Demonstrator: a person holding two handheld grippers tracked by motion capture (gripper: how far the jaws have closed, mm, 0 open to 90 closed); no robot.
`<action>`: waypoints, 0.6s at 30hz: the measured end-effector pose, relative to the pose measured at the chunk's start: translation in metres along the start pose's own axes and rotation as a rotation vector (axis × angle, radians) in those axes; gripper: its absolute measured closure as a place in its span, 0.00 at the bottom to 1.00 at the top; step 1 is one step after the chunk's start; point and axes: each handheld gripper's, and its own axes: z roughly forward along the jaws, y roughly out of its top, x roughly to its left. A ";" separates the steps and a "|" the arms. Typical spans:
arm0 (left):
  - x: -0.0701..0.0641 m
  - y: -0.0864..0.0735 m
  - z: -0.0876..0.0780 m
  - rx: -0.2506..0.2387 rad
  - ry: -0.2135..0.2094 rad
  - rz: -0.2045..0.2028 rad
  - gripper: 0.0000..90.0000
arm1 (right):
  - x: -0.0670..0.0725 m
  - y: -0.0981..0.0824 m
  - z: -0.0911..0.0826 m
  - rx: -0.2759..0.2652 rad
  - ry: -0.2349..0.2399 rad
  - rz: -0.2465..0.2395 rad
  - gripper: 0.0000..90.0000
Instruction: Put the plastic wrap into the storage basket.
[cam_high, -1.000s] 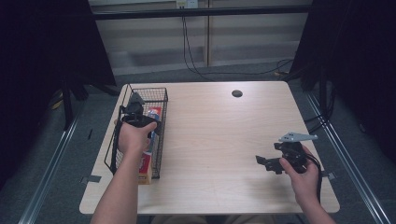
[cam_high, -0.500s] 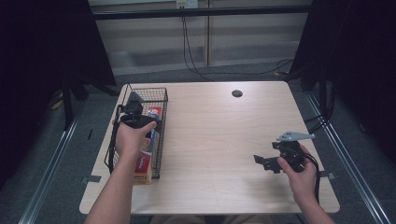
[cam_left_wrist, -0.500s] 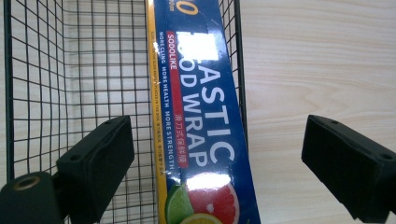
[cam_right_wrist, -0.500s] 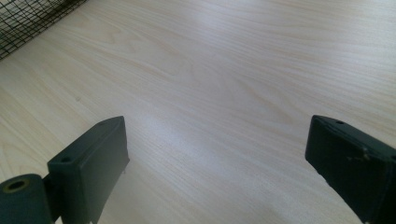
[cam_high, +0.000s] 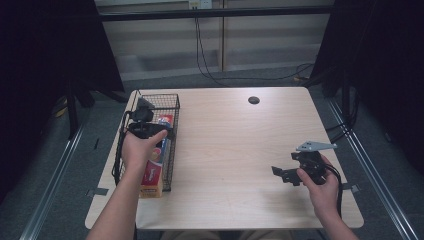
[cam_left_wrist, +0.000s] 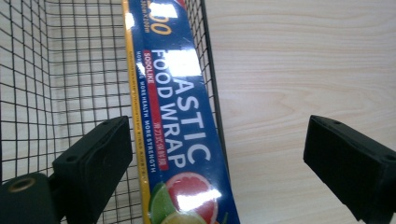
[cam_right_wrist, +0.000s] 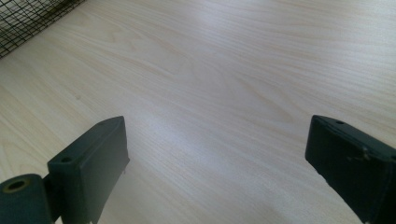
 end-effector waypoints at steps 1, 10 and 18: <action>-0.001 -0.001 0.000 -0.004 -0.005 0.007 0.09 | 0.000 0.000 0.000 0.000 0.000 0.000 0.06; -0.013 -0.007 -0.004 -0.030 -0.052 0.061 0.09 | 0.000 0.000 0.000 0.002 0.002 0.001 0.06; -0.026 -0.012 -0.005 -0.045 -0.096 0.118 0.09 | 0.000 0.000 0.000 0.002 0.003 0.000 0.06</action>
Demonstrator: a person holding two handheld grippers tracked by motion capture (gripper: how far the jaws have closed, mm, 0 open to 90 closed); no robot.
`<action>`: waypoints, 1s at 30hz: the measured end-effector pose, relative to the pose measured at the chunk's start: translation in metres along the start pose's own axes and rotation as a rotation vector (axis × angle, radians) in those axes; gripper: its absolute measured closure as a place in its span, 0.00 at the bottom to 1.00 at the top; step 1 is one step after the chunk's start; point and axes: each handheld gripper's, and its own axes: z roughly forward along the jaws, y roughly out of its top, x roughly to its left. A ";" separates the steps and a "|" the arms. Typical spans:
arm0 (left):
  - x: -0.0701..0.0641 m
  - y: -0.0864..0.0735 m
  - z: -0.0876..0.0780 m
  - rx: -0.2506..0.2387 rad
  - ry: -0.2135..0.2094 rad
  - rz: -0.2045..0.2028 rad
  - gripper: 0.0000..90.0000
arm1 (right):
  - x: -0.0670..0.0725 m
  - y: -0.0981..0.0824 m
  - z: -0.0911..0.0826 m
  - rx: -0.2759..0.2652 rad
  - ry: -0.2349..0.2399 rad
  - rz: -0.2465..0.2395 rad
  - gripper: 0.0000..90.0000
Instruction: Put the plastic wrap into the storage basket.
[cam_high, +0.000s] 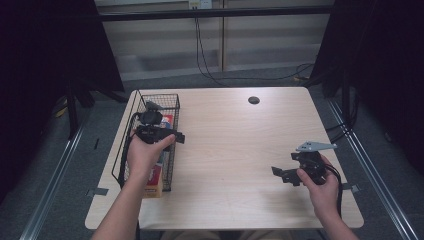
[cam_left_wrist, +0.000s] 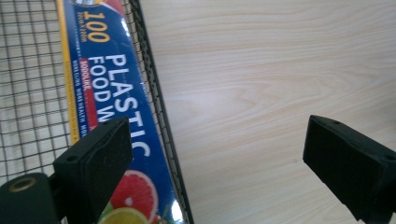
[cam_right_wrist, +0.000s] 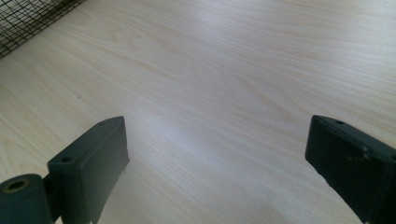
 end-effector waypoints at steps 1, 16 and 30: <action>-0.001 0.000 0.000 0.000 0.000 0.008 0.09 | 0.000 0.000 0.000 -0.001 0.003 -0.001 0.06; -0.023 -0.005 0.002 0.014 -0.054 0.099 0.09 | 0.001 0.000 0.001 0.005 0.007 -0.007 0.06; -0.056 -0.013 0.007 0.008 -0.119 0.202 0.09 | 0.001 0.000 0.001 0.007 0.008 -0.009 0.06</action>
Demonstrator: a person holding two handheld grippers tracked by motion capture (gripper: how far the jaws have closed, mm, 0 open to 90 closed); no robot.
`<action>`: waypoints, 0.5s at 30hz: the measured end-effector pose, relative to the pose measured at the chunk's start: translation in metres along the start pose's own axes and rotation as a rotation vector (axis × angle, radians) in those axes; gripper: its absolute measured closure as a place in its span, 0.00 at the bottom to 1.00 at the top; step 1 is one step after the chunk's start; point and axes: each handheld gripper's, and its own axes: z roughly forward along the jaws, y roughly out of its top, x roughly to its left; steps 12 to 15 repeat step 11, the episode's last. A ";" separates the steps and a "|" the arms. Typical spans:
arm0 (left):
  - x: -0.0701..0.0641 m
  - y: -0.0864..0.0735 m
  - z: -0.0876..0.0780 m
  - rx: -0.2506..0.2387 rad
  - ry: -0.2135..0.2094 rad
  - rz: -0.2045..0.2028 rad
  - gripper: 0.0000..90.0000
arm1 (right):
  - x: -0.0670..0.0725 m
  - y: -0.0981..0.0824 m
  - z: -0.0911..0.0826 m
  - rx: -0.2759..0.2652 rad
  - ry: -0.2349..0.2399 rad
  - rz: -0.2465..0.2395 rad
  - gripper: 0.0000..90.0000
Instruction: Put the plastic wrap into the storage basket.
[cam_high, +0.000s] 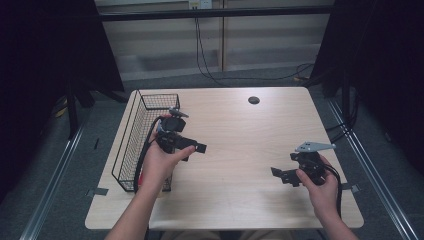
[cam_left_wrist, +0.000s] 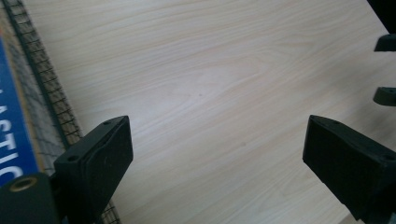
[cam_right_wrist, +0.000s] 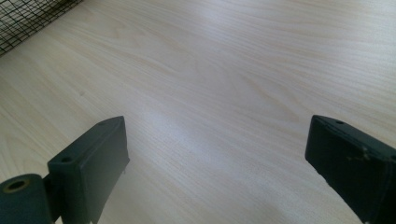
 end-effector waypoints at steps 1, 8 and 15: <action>-0.002 0.000 0.001 0.000 -0.005 0.007 0.09 | 0.000 0.000 0.000 0.000 0.002 -0.004 0.06; -0.013 -0.002 0.013 0.005 -0.036 0.055 0.09 | 0.000 0.000 -0.001 -0.003 0.001 0.001 0.06; -0.016 -0.001 0.015 -0.003 -0.035 0.056 0.09 | -0.001 -0.002 -0.002 -0.002 0.001 0.002 0.06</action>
